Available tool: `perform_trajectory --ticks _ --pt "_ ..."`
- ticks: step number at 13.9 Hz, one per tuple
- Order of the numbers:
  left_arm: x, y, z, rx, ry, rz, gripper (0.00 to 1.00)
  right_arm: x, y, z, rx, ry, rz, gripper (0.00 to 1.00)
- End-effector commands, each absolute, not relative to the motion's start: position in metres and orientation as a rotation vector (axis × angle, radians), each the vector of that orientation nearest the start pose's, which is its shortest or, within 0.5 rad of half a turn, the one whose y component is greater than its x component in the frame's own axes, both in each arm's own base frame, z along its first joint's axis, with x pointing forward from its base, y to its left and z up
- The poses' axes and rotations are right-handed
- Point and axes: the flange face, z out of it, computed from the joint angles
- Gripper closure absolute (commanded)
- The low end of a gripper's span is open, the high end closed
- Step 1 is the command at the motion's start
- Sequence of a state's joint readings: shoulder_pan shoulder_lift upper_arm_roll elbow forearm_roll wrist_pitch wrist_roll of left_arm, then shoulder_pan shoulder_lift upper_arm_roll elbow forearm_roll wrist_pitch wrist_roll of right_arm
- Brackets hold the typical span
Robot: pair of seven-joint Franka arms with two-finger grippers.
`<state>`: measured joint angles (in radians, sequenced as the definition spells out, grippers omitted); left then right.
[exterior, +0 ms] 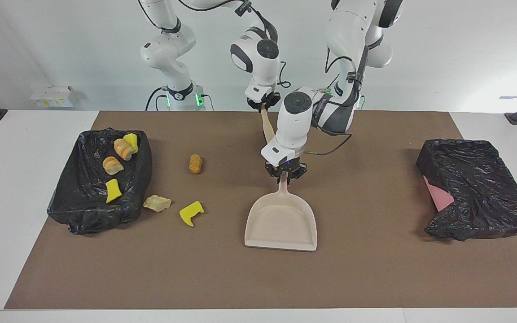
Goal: Sweep and dump trash in bin
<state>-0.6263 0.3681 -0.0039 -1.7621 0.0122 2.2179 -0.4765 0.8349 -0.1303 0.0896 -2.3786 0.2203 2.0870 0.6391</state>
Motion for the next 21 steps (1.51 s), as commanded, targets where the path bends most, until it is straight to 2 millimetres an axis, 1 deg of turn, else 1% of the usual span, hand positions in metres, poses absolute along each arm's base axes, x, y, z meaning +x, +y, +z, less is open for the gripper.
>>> perform_trajectory --ticks 1,2,3,4,5,6,7,8,9,10,11,12,14,15,18,19,20,21 --pt "0.547 -0.360 0.397 -3.165 0.221 -0.207 1.00 0.286 0.331 0.411 -3.125 -0.142 0.310 1.00" --pt "0.550 -0.350 0.407 -3.163 0.242 -0.219 1.00 0.292 0.315 0.422 -3.153 -0.120 0.295 1.00" --pt "0.551 -0.343 0.415 -3.155 0.279 -0.214 1.00 0.303 0.297 0.426 -3.183 -0.082 0.282 1.00" --pt "0.552 -0.334 0.423 -3.145 0.307 -0.198 1.00 0.324 0.278 0.422 -3.197 0.001 0.265 1.00" --pt "0.555 -0.319 0.432 -3.132 0.343 -0.179 1.00 0.344 0.259 0.416 -3.206 0.066 0.247 1.00" --pt "0.552 -0.310 0.443 -3.108 0.444 -0.152 1.00 0.359 0.244 0.411 -3.253 0.084 0.203 1.00" --pt "0.554 -0.292 0.451 -3.082 0.531 -0.113 1.00 0.375 0.226 0.405 -3.282 0.132 0.191 1.00" --pt "0.552 -0.277 0.459 -3.051 0.640 -0.070 1.00 0.398 0.206 0.406 -3.294 0.193 0.187 1.00" --pt "0.548 -0.265 0.467 -3.019 0.746 -0.026 1.00 0.414 0.191 0.406 -3.328 0.187 0.168 1.00" --pt "0.548 -0.244 0.476 -2.990 0.835 0.022 1.00 0.432 0.175 0.405 -3.374 0.127 0.149 1.00" --pt "0.544 -0.232 0.482 -2.945 0.971 0.077 1.00 0.451 0.157 0.407 -3.394 0.085 0.154 1.00" --pt "0.542 -0.221 0.483 -2.906 1.082 0.123 1.00 0.463 0.142 0.404 -3.405 0.060 0.198 1.00" --pt "0.531 -0.212 0.476 -2.834 1.268 0.154 1.00 0.473 0.130 0.385 -3.518 -0.033 0.232 1.00" --pt "0.526 -0.208 0.472 -2.805 1.333 0.156 1.00 0.477 0.124 0.378 -3.547 -0.050 0.241 1.00" --pt "0.511 -0.199 0.461 -2.630 1.603 0.181 1.00 0.504 0.100 0.364 -3.610 -0.024 0.256 1.00" --pt "0.505 -0.197 0.455 -2.602 1.647 0.178 1.00 0.510 0.096 0.357 -3.634 -0.040 0.265 1.00" --pt "0.498 -0.202 0.442 -2.559 1.675 0.197 1.00 0.513 0.093 0.351 -3.657 -0.040 0.268 1.00" --pt "0.490 -0.213 0.430 -2.515 1.713 0.210 1.00 0.515 0.088 0.350 -3.689 -0.044 0.260 1.00"
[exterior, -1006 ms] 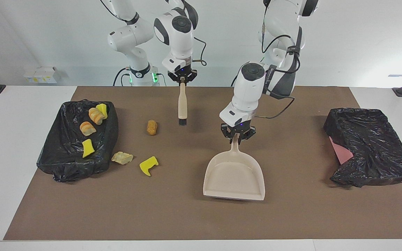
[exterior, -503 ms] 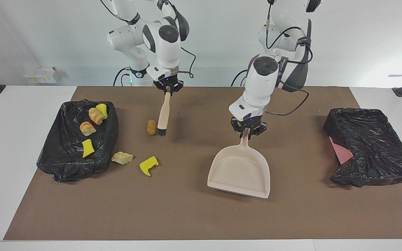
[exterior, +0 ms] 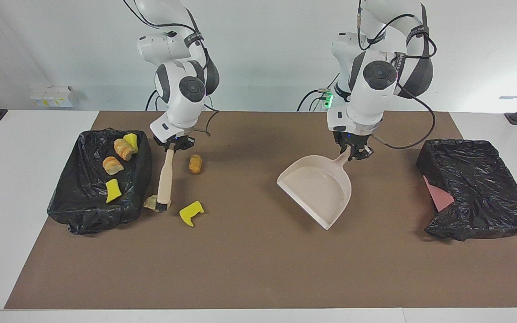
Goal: Sweep and dump trash in bin
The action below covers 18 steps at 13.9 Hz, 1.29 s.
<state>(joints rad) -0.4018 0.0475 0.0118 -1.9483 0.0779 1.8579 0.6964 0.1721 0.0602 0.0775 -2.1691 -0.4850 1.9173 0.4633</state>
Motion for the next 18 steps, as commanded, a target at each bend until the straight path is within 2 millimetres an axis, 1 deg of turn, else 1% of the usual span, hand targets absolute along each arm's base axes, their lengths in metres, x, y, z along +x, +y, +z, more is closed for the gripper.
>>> perform_trajectory --ticks 1,2,3,4,5,6,8,9,10,11,12,14,15,16,17,18 --pt "0.481 -0.225 0.419 -2.488 1.751 0.214 1.00 0.516 0.085 0.351 2.547 0.047 -0.172 1.00" --pt "0.476 -0.229 0.413 -2.478 1.763 0.221 1.00 0.516 0.084 0.351 2.540 0.049 -0.169 1.00" --pt "0.468 -0.239 0.410 -2.455 1.793 0.221 1.00 0.516 0.083 0.349 2.543 0.042 -0.170 1.00" --pt "0.464 -0.248 0.412 -2.437 1.817 0.190 1.00 0.517 0.084 0.340 2.541 0.017 -0.178 1.00" --pt "0.465 -0.251 0.412 -2.410 1.852 0.168 1.00 0.517 0.087 0.329 2.538 0.004 -0.188 1.00" --pt "0.466 -0.251 0.411 -2.332 1.955 0.165 1.00 0.518 0.086 0.322 2.539 -0.003 -0.195 1.00" --pt "0.462 -0.250 0.404 -2.307 1.989 0.162 1.00 0.523 0.070 0.319 2.563 -0.026 -0.195 1.00" --pt "0.460 -0.250 0.402 -2.304 1.993 0.166 1.00 0.522 0.070 0.317 2.574 -0.008 -0.212 1.00" --pt "0.457 -0.254 0.400 -2.290 2.010 0.166 1.00 0.520 0.085 0.317 2.610 0.053 -0.241 1.00" --pt "0.456 -0.256 0.401 -2.284 2.015 0.152 1.00 0.521 0.109 0.321 2.675 0.079 -0.252 1.00" --pt "0.457 -0.258 0.400 -2.281 2.017 0.138 1.00 0.522 0.125 0.322 2.725 0.106 -0.277 1.00" --pt "0.455 -0.263 0.396 -2.277 2.022 0.136 1.00 0.521 0.140 0.321 2.825 0.184 -0.331 1.00" --pt "0.454 -0.265 0.394 -2.286 2.012 0.128 1.00 0.519 0.155 0.322 2.869 0.238 -0.336 1.00" --pt "0.453 -0.265 0.392 -2.311 1.983 0.116 1.00 0.518 0.169 0.325 2.894 0.257 -0.335 1.00" --pt "0.453 -0.265 0.391 -2.329 1.961 0.103 1.00 0.518 0.183 0.330 2.913 0.280 -0.324 1.00" --pt "0.452 -0.264 0.389 -2.341 1.947 0.105 1.00 0.513 0.202 0.332 2.928 0.308 -0.327 1.00"
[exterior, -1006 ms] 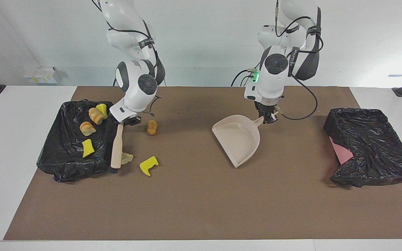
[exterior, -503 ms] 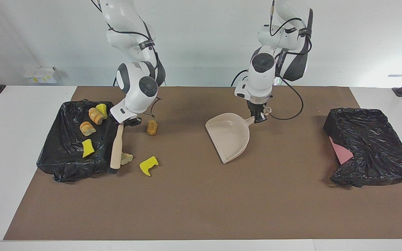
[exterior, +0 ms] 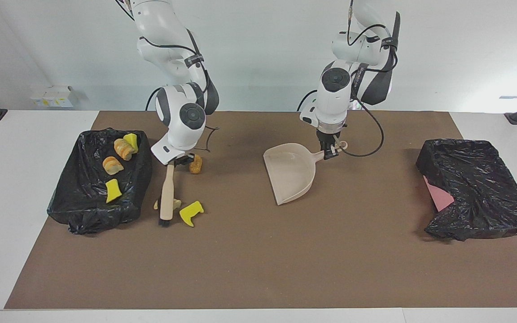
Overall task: Sweep and dump trash in bin
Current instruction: 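Brush the foam and bread into the dustpan with the right gripper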
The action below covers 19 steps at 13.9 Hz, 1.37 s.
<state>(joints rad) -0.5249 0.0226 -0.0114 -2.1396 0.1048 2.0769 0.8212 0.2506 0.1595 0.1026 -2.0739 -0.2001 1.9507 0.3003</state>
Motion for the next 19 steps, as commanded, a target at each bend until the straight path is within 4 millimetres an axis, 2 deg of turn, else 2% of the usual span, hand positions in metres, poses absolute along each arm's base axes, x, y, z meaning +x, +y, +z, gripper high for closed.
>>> perform_trajectory --ticks 1,2,3,5,6,7,9,10,11,12,13,15,17,19 --pt "0.451 -0.267 0.383 -2.352 1.934 0.110 1.00 0.507 0.214 0.333 -3.275 -0.381 0.371 1.00" --pt "0.448 -0.269 0.377 -2.366 1.917 0.091 1.00 0.502 0.216 0.332 -3.269 -0.416 0.383 1.00" --pt "0.446 -0.273 0.375 -2.382 1.896 0.052 1.00 0.497 0.223 0.332 -3.242 -0.529 0.400 1.00" --pt "0.448 -0.273 0.375 -2.409 1.864 0.026 1.00 0.478 0.253 0.337 -3.156 -0.564 0.428 1.00" --pt "0.447 -0.274 0.374 -2.412 1.860 0.025 1.00 0.451 0.282 0.339 -3.132 -0.654 0.430 1.00" --pt "0.447 -0.275 0.374 -2.416 1.858 0.018 1.00 0.432 0.301 0.343 -3.120 -0.740 0.426 1.00" --pt "0.446 -0.276 0.370 -2.437 1.838 0.012 1.00 0.403 0.330 0.353 -3.060 -0.744 0.475 1.00" --pt "0.443 -0.282 0.359 -2.445 1.830 0.030 1.00 0.393 0.344 0.360 -3.032 -0.724 0.498 1.00" --pt "0.441 -0.288 0.354 -2.450 1.825 0.008 1.00 0.392 0.344 0.376 -3.031 -0.705 0.483 1.00" --pt "0.442 -0.288 0.353 -2.448 1.829 -0.018 1.00 0.394 0.337 0.395 -3.034 -0.698 0.490 1.00" --pt "0.443 -0.288 0.353 -2.441 1.838 -0.022 1.00 0.401 0.322 0.414 -3.041 -0.664 0.495 1.00" --pt "0.444 -0.287 0.353 -2.415 1.872 -0.032 1.00 0.413 0.286 0.438 -3.059 -0.559 0.503 1.00" --pt "0.447 -0.287 0.352 -2.384 1.916 -0.050 1.00 0.408 0.269 0.449 -3.085 -0.499 0.573 1.00" --pt "0.446 -0.287 0.351 -2.359 1.946 -0.044 1.00 0.408 0.237 0.449 -3.166 -0.433 0.659 1.00"
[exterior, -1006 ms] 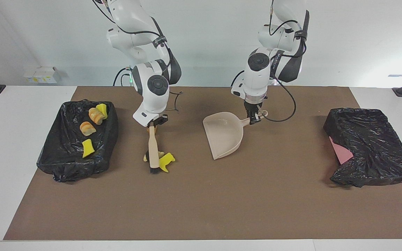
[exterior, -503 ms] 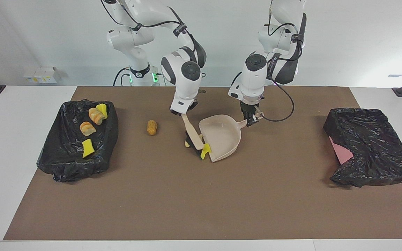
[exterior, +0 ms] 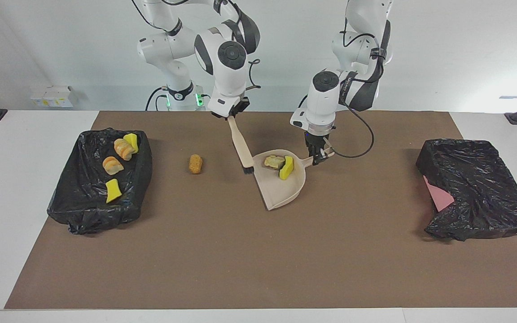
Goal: Sweep and dump trash in bin
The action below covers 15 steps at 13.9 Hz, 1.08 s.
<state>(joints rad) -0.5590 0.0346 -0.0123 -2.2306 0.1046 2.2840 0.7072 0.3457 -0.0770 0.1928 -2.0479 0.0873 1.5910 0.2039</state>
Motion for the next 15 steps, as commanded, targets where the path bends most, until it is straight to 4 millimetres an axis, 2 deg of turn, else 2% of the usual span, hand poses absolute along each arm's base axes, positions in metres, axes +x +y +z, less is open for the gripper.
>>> perform_trajectory --ticks 1,3,5,6,7,8,10,13,15 --pt "0.445 -0.289 0.351 -2.323 1.989 -0.035 1.00 0.413 0.215 0.446 -3.223 -0.391 0.681 1.00" --pt "0.441 -0.292 0.352 -2.312 2.002 -0.029 1.00 0.406 0.176 0.433 -3.265 -0.232 0.735 1.00" --pt "0.434 -0.303 0.354 -2.305 2.010 -0.036 1.00 0.391 0.147 0.416 -3.288 -0.103 0.694 1.00" --pt "0.433 -0.304 0.355 -2.334 1.977 -0.038 1.00 0.391 0.126 0.411 -3.292 -0.034 0.711 1.00" --pt "0.425 -0.313 0.354 -2.353 1.956 -0.040 1.00 0.392 0.105 0.408 -3.316 0.017 0.720 1.00" --pt "0.419 -0.318 0.354 -2.352 1.957 -0.037 1.00 0.388 0.095 0.406 -3.340 0.023 0.718 1.00" --pt "0.408 -0.326 0.355 -2.364 1.942 -0.027 1.00 0.385 0.093 0.399 -3.343 0.024 0.697 1.00" --pt "0.382 -0.351 0.345 -2.381 1.920 0.008 1.00 0.393 0.093 0.363 -3.284 0.005 0.745 1.00" --pt "0.373 -0.361 0.343 -2.404 1.890 0.012 1.00 0.391 0.113 0.353 -3.210 -0.013 0.765 1.00"
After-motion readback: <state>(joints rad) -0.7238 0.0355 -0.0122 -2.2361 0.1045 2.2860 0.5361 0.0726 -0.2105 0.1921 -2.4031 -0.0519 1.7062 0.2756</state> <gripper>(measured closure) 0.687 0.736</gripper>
